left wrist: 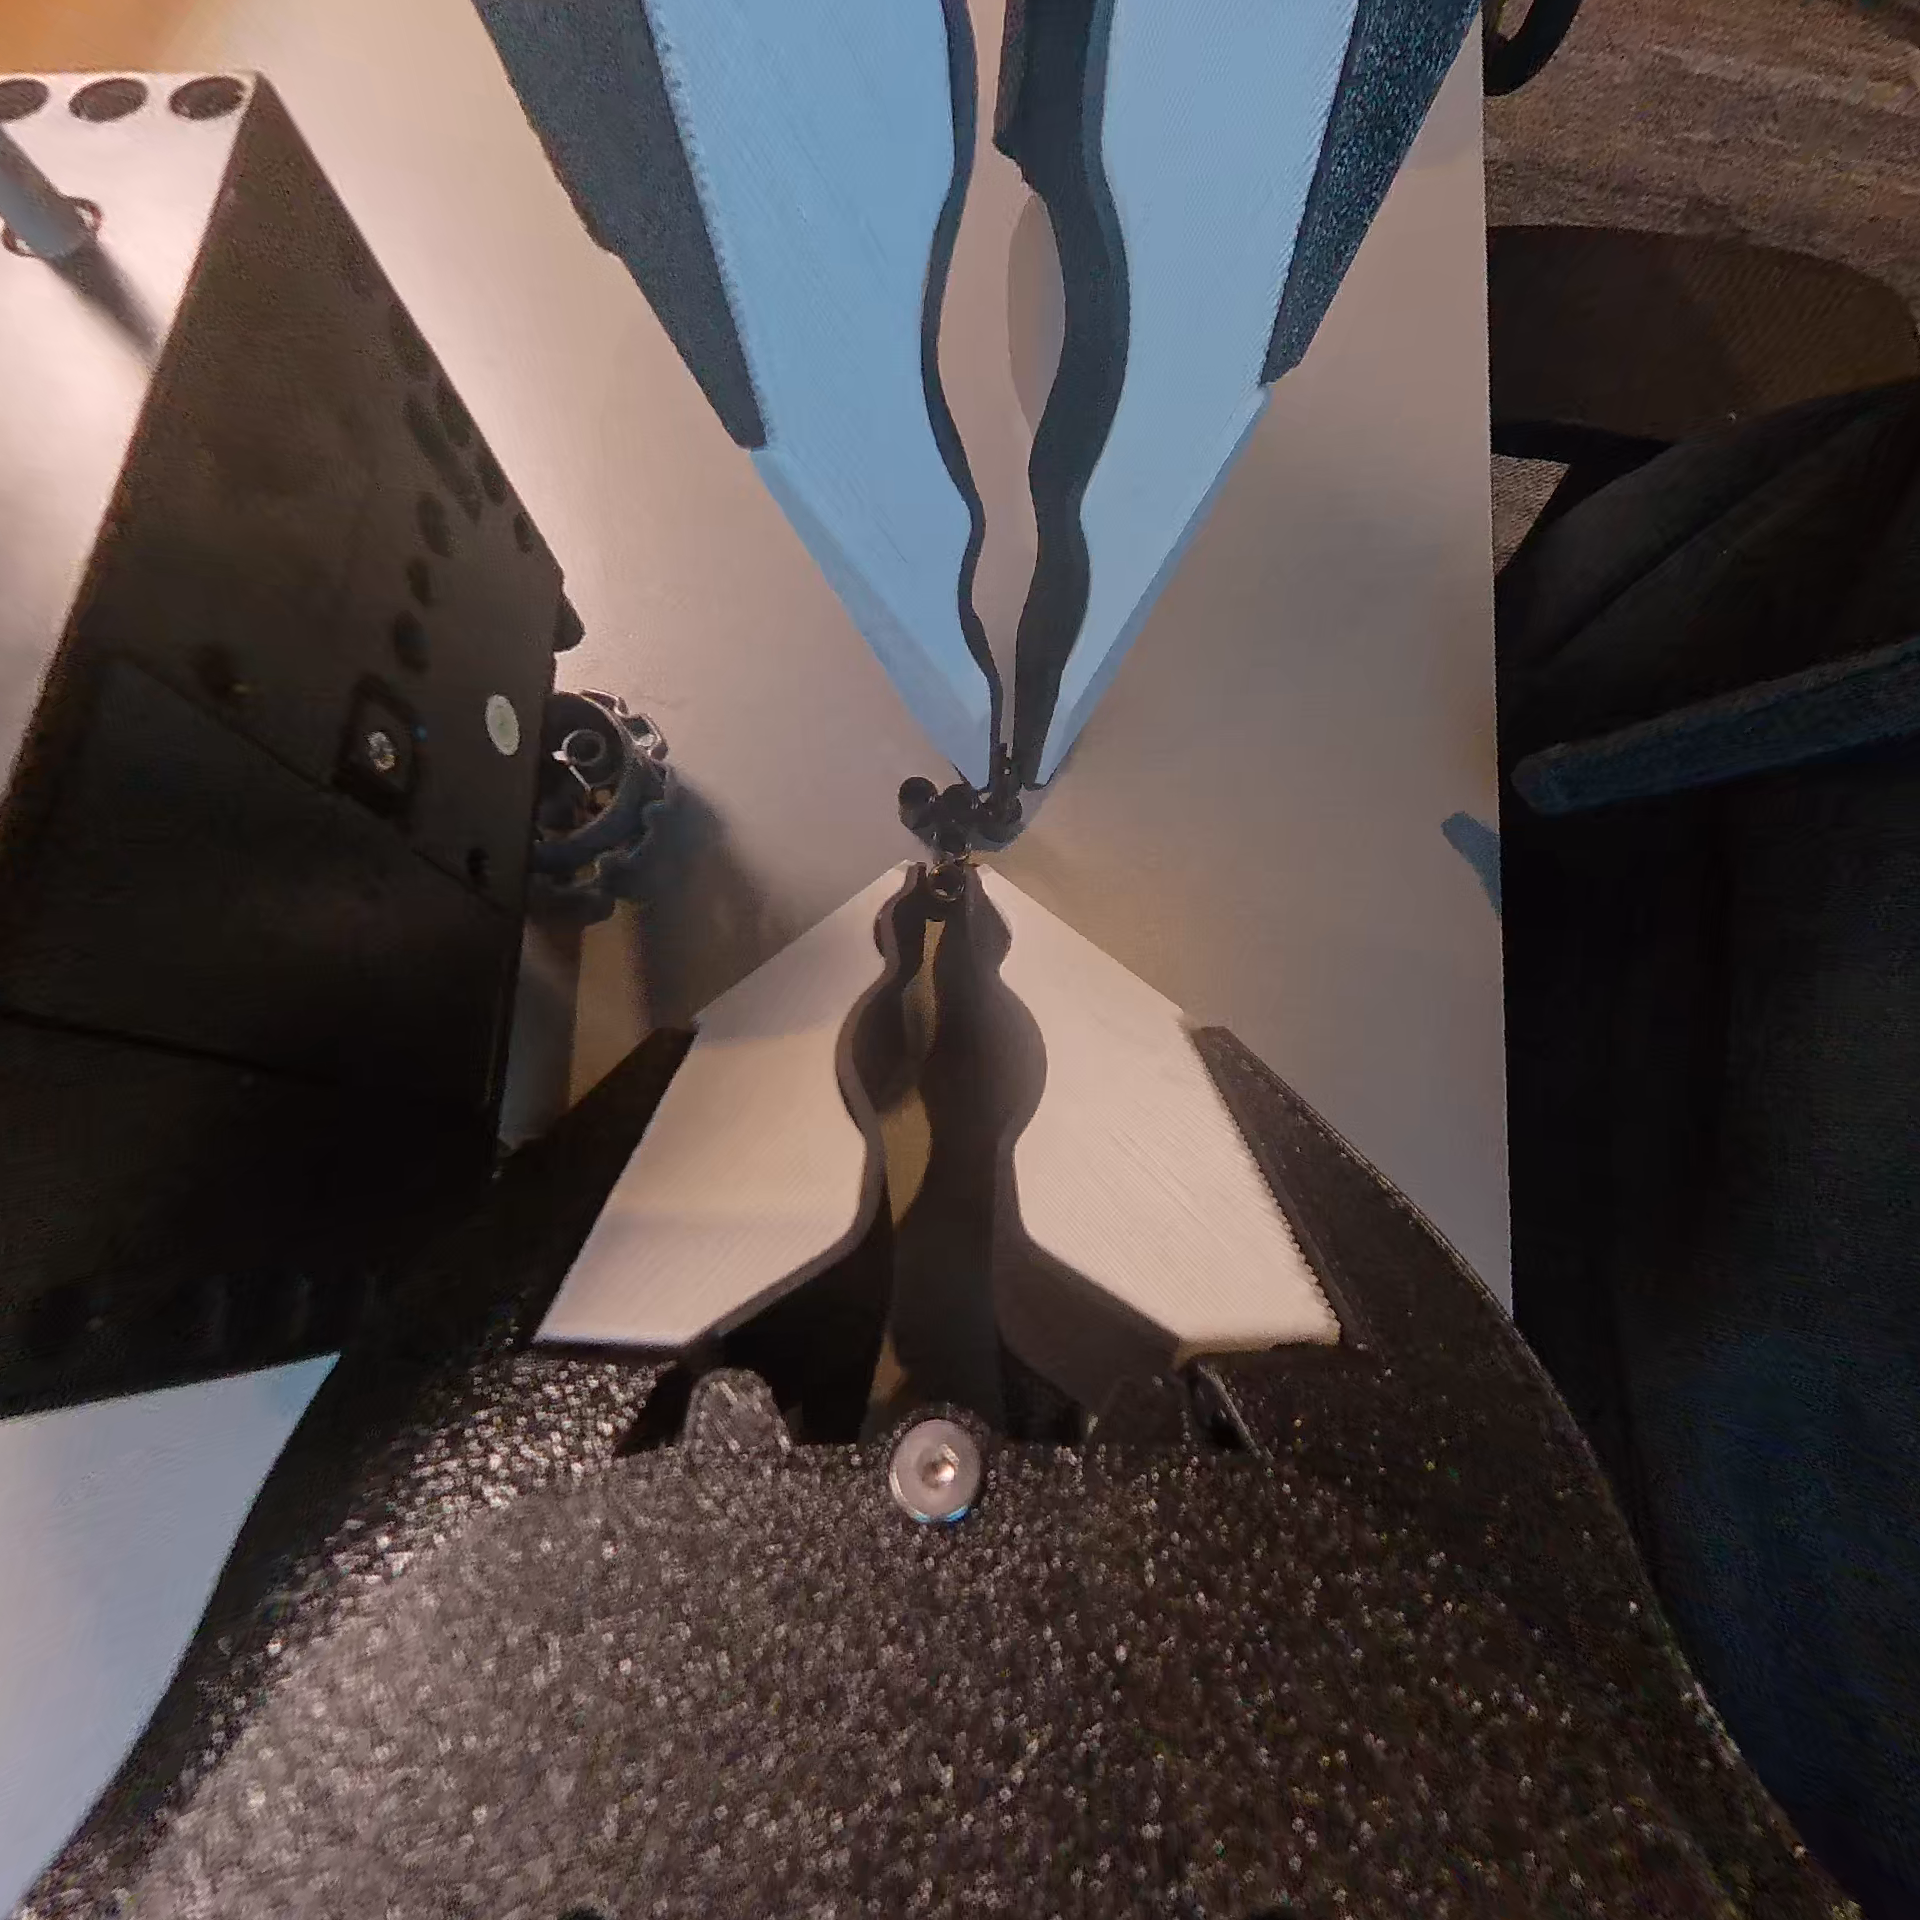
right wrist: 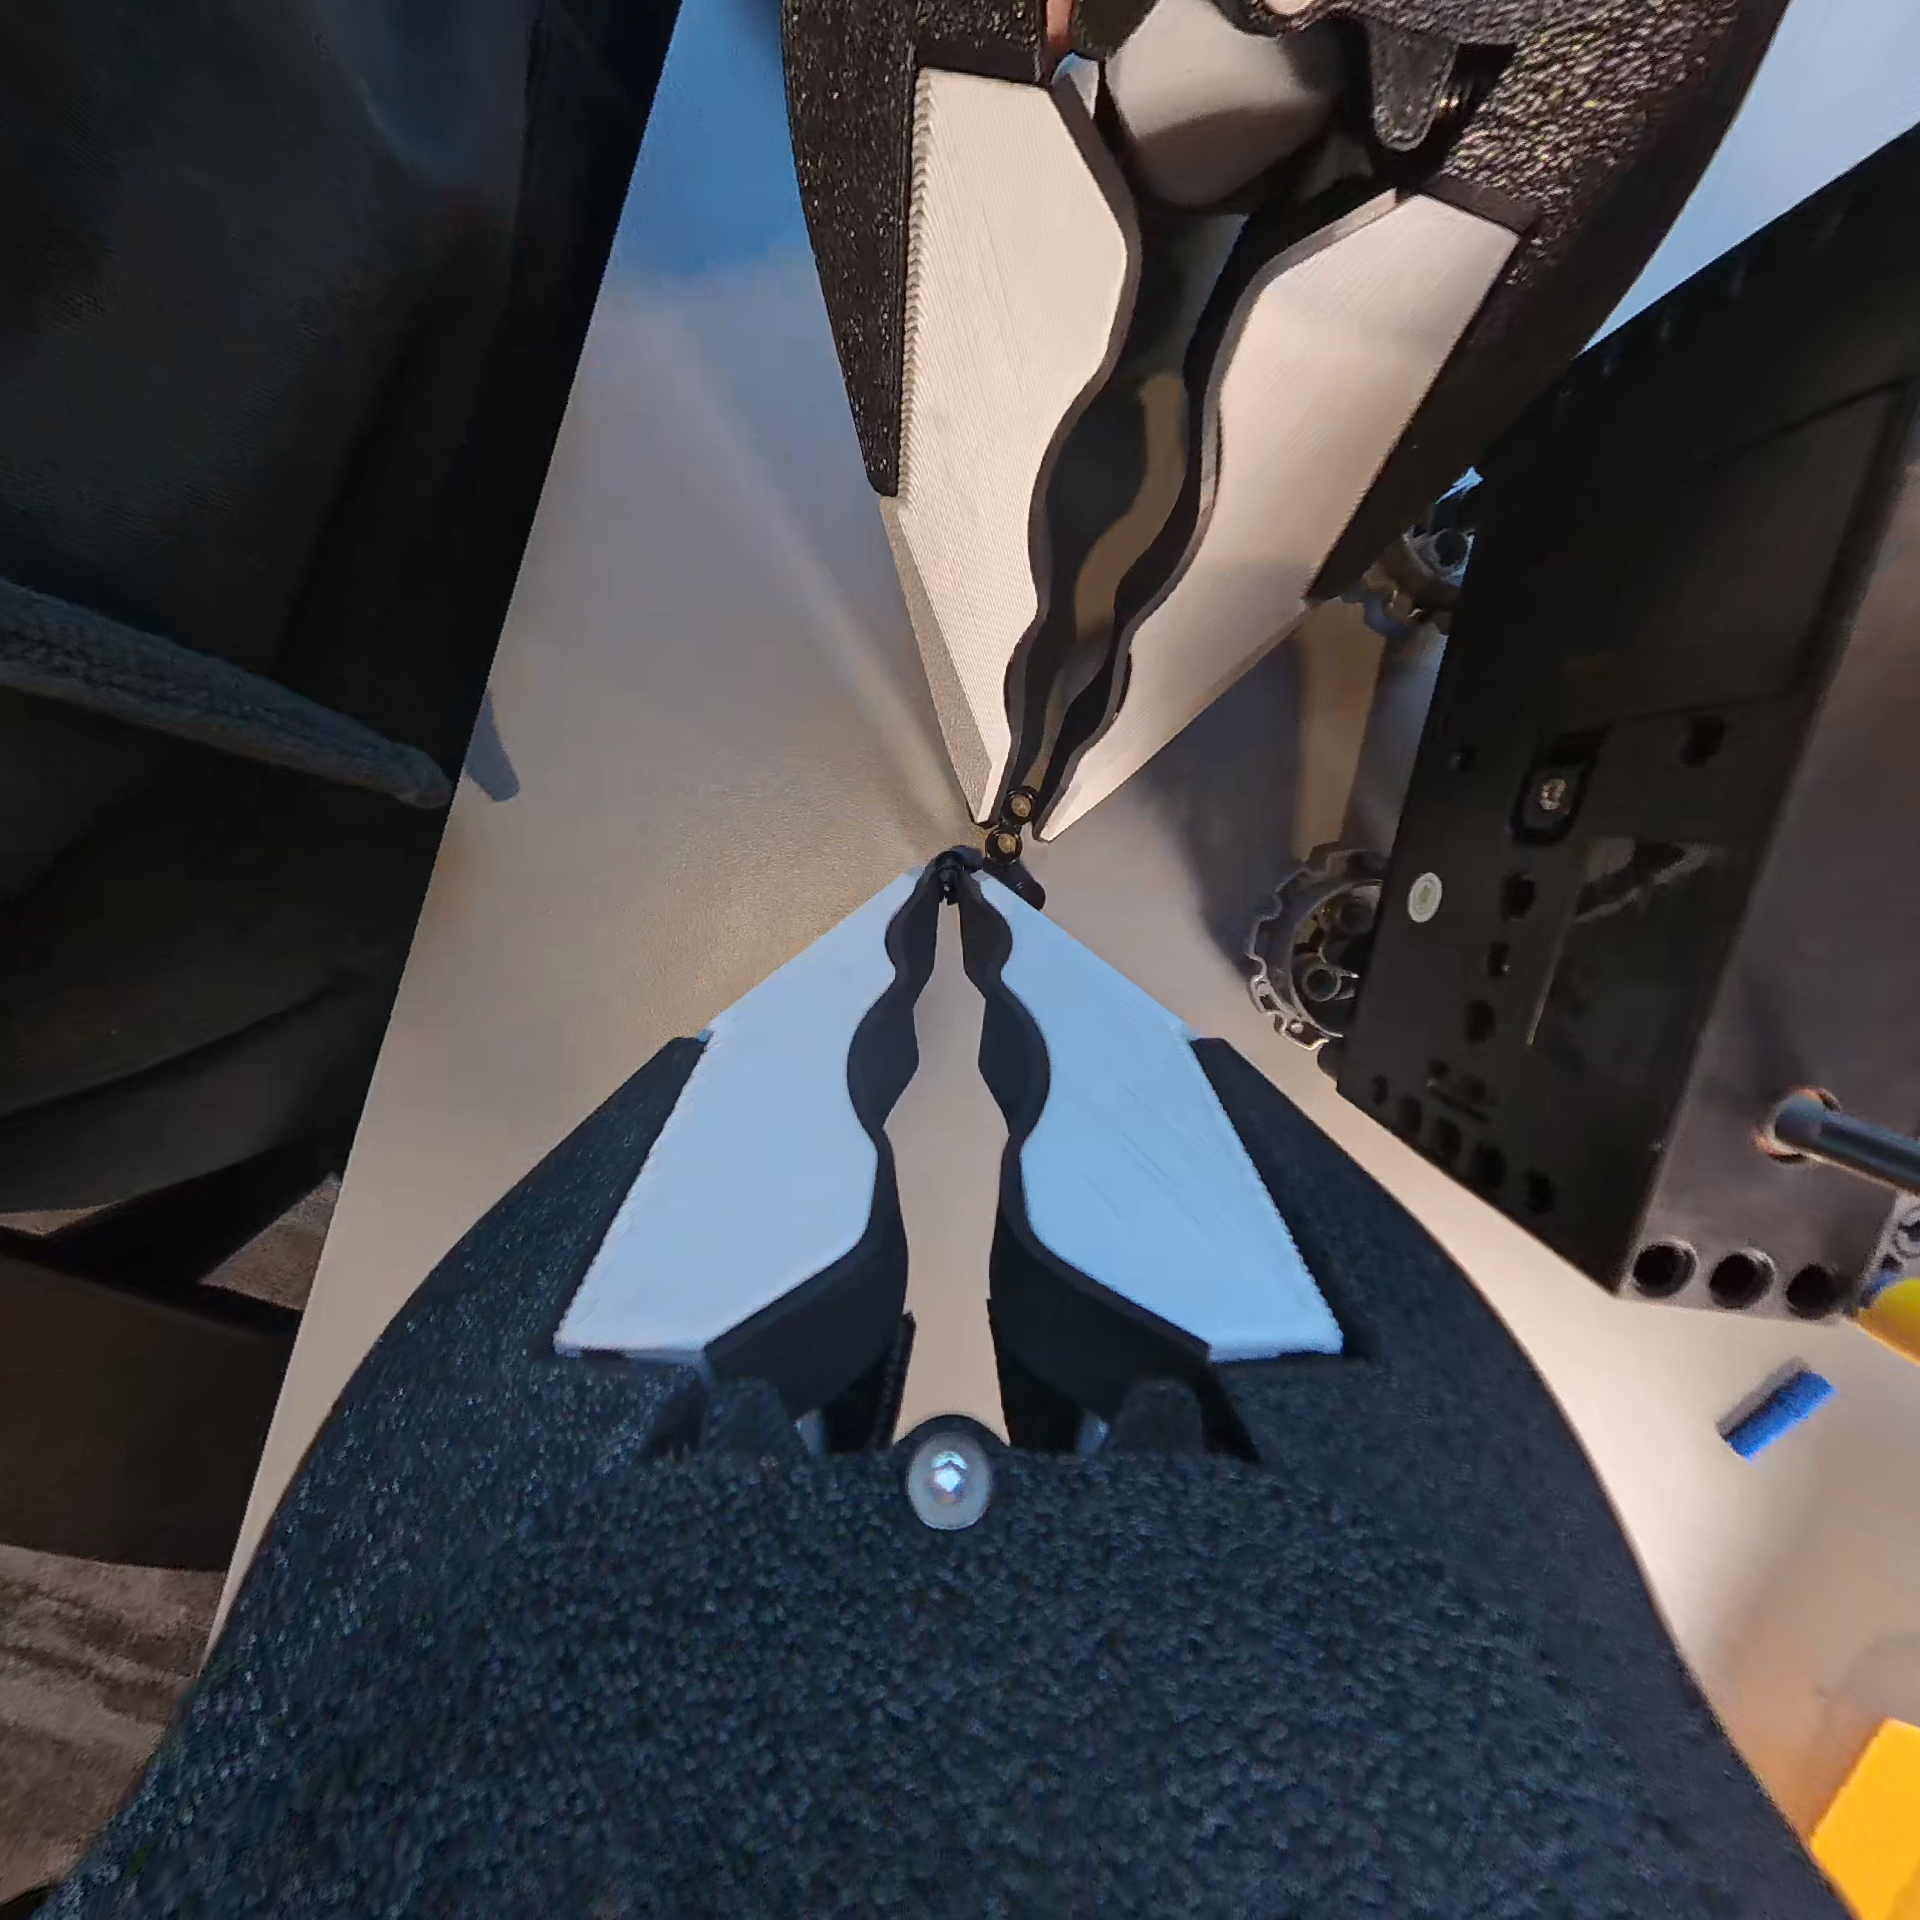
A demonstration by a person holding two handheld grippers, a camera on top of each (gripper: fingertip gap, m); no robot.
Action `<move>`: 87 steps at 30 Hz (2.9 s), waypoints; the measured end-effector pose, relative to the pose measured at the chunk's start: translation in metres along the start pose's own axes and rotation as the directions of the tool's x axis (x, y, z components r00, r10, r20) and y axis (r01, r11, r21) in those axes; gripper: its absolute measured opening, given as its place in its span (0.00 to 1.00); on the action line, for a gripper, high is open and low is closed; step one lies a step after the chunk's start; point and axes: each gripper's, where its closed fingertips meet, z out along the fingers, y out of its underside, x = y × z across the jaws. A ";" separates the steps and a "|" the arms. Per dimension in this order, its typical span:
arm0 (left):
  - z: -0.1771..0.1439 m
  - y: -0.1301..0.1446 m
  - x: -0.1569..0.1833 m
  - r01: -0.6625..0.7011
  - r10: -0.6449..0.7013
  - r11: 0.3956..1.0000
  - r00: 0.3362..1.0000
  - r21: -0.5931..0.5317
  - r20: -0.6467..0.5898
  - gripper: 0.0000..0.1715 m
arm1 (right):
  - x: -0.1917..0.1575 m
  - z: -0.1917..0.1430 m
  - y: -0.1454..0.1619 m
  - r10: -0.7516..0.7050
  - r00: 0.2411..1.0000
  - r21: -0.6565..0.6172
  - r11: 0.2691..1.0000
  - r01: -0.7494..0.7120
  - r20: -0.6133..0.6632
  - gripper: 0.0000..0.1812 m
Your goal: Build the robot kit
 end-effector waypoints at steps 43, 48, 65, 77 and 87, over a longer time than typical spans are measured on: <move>0.001 0.000 0.000 0.053 -0.053 0.999 0.996 -0.003 -0.071 0.02 | -0.004 0.003 -0.004 -0.208 0.975 -0.218 0.950 0.221 0.083 0.02; 0.001 0.000 -0.001 0.053 -0.053 0.999 0.996 -0.003 -0.070 0.02 | -0.005 0.003 -0.004 -0.148 0.977 -0.209 0.962 0.178 0.151 0.02; -0.001 0.001 0.000 0.078 -0.078 0.997 0.994 -0.003 -0.080 0.02 | -0.004 0.005 -0.007 -0.182 0.980 -0.242 0.950 0.197 0.083 0.02; -0.002 0.002 -0.001 0.080 -0.080 0.997 0.993 -0.003 -0.082 0.03 | -0.004 0.005 -0.007 -0.161 0.985 -0.294 0.940 0.171 0.060 0.02; -0.002 0.002 -0.001 0.096 -0.096 0.995 0.994 0.003 -0.045 0.03 | -0.004 0.005 -0.007 0.144 0.980 -0.212 0.962 -0.172 -0.140 0.02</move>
